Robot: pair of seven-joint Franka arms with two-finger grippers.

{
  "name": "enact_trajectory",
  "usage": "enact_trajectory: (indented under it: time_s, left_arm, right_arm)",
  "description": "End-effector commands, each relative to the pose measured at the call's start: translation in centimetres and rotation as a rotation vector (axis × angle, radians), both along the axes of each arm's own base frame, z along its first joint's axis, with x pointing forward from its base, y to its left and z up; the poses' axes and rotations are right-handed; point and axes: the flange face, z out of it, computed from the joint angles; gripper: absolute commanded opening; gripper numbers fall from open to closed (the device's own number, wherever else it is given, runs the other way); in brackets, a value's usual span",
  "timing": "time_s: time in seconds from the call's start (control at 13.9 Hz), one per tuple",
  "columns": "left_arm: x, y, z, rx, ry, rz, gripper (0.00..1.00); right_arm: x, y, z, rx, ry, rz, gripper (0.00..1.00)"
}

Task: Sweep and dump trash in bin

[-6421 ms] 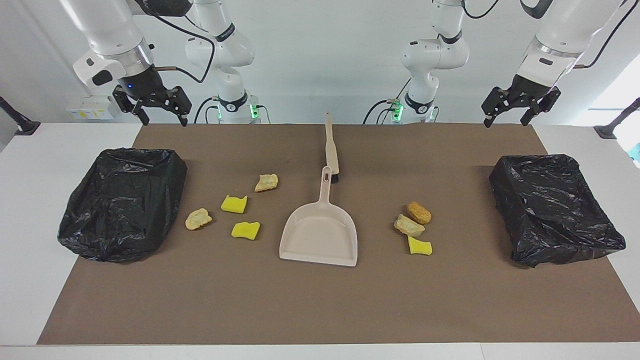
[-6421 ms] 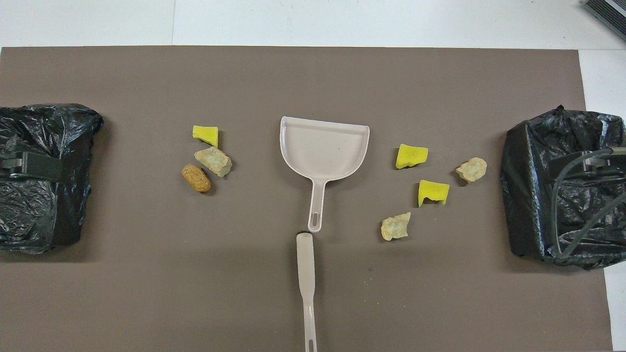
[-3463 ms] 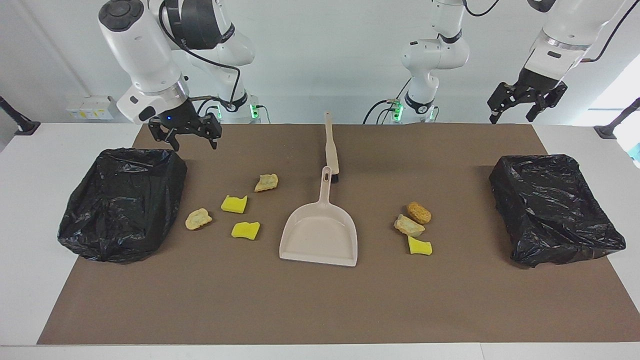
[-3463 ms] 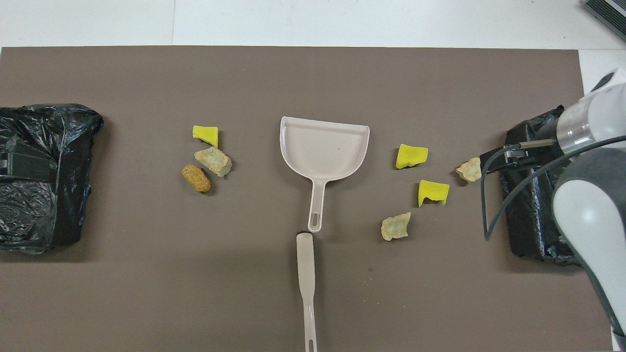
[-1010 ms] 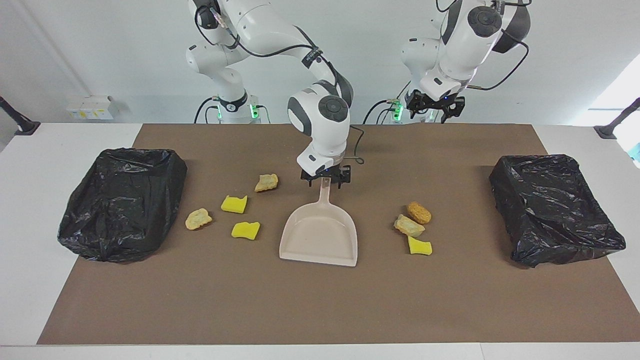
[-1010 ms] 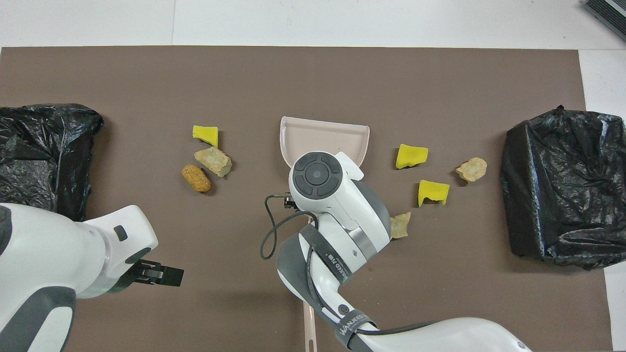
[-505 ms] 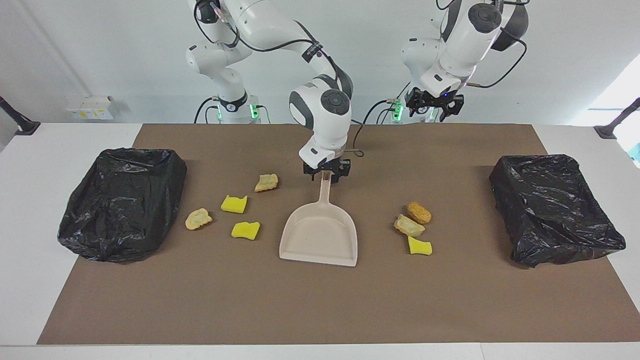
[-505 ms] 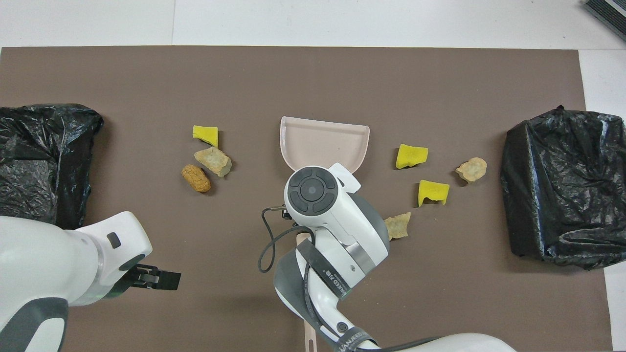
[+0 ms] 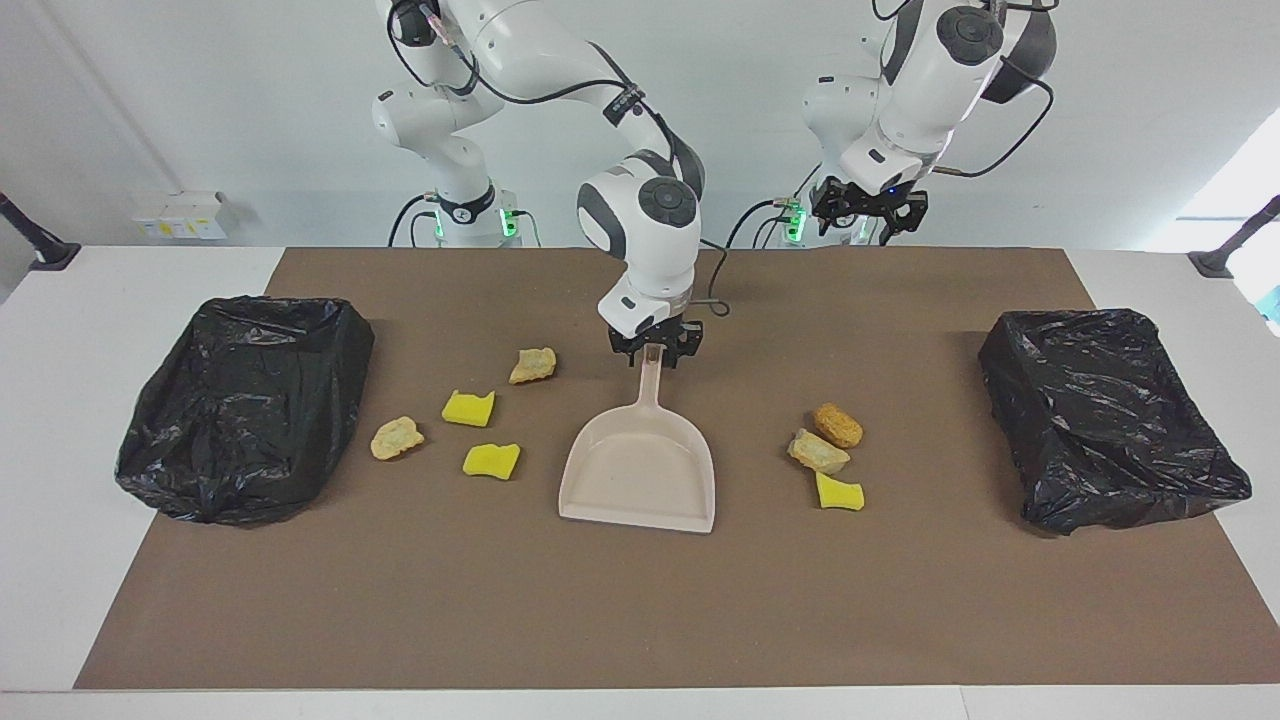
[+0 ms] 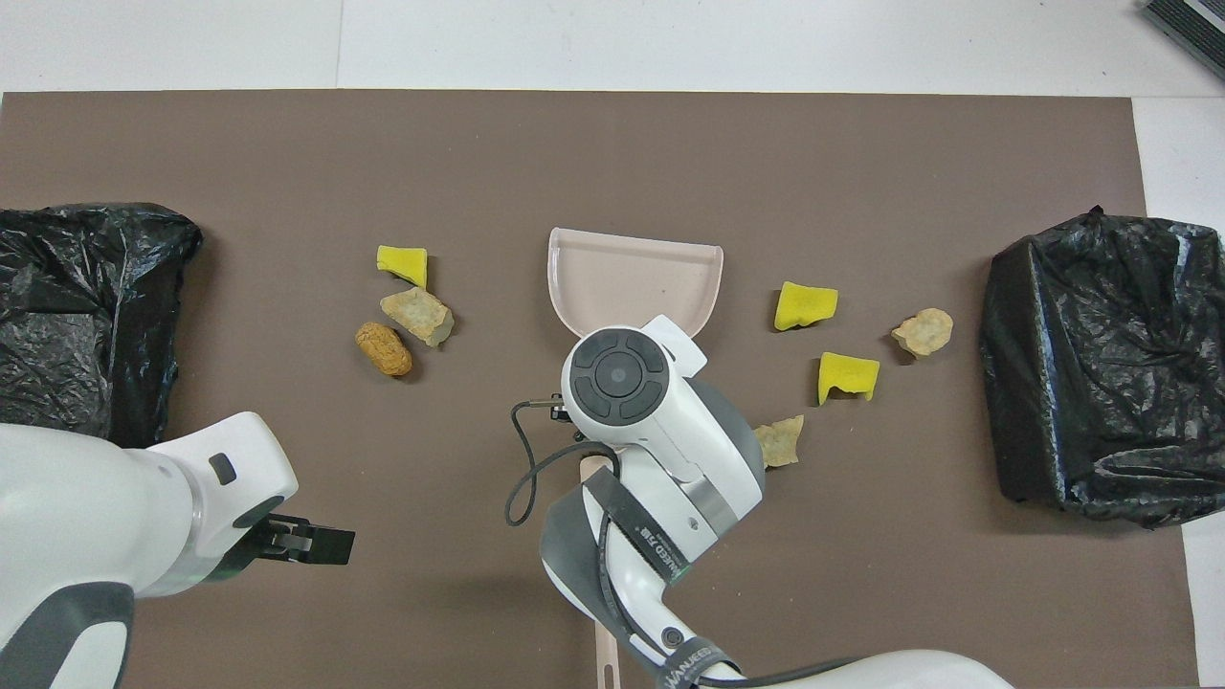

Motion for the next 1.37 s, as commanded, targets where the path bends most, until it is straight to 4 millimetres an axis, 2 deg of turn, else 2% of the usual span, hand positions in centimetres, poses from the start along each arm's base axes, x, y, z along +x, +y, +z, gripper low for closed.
enact_trajectory:
  time_s: [0.0, 0.14, 0.36, 0.51, 0.65, 0.79, 0.87, 1.08, 1.3]
  left_arm:
    - [-0.6, 0.1, -0.3, -0.022, -0.013, 0.004, 1.0]
    - [-0.6, 0.1, -0.3, -0.021, -0.013, 0.004, 1.0]
    - [-0.5, -0.1, -0.2, -0.023, -0.02, 0.005, 1.0]
    - [-0.5, -0.1, -0.2, -0.026, -0.019, 0.008, 1.0]
    - [-0.5, -0.1, -0.2, -0.026, -0.02, 0.008, 1.0]
    - [-0.4, -0.3, -0.3, -0.029, -0.023, 0.017, 1.0]
    - [-0.5, -1.2, -0.3, -0.034, -0.033, 0.041, 1.0]
    - [-1.2, -6.3, -0.9, -0.037, -0.074, 0.129, 1.0]
    - [-2.9, -10.3, -2.0, -0.048, -0.099, 0.159, 1.0]
  right_arm:
    - [0.2, -0.7, -0.1, 0.014, -0.017, 0.017, 0.63]
    - [0.8, -1.2, -0.1, 0.01, -0.024, 0.022, 0.58]
    - [1.3, -1.8, -0.4, 0.016, -0.033, 0.05, 0.26]
    - [1.3, -1.9, -0.2, 0.011, -0.027, 0.059, 0.0]
    - [1.2, -2.1, 0.5, 0.007, -0.022, 0.06, 0.0]
    - [1.7, -3.2, 2.8, 0.008, -0.022, 0.122, 0.0]
    - [2.2, -4.3, 3.5, 0.019, -0.021, 0.197, 0.0]
    - [3.3, -7.6, 5.7, 0.01, 0.016, 0.448, 0.0]
    - [4.6, -11.8, 7.6, 0.012, 0.052, 0.665, 0.0]
